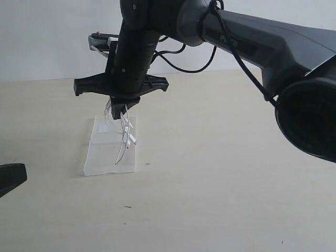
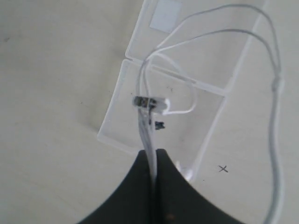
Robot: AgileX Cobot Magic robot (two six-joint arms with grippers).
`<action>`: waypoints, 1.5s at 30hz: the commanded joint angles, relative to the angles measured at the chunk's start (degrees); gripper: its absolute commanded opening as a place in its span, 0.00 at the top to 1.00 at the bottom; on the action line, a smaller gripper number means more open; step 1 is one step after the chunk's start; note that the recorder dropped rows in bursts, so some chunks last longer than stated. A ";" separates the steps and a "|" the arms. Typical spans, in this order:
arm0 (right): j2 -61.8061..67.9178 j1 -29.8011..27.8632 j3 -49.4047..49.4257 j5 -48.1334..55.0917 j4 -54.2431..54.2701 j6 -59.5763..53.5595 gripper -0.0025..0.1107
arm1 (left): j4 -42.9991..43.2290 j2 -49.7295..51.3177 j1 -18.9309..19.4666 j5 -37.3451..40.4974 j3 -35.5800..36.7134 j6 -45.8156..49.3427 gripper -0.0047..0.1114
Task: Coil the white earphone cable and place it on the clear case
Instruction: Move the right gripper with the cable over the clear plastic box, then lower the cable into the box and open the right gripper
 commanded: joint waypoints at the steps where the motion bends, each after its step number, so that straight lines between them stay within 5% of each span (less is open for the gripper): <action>1: 0.65 -0.25 -0.65 -0.17 0.37 0.23 0.98 | -0.21 -0.12 0.00 0.05 0.31 -0.28 0.96; 29: 0.76 0.51 -0.55 -0.17 4.67 1.30 0.98 | -0.21 -0.12 0.00 0.17 0.31 -0.39 0.96; 45: 5.95 1.38 -0.55 -0.17 0.82 1.08 0.98 | -0.21 -0.12 0.00 13.31 0.31 -3.43 0.96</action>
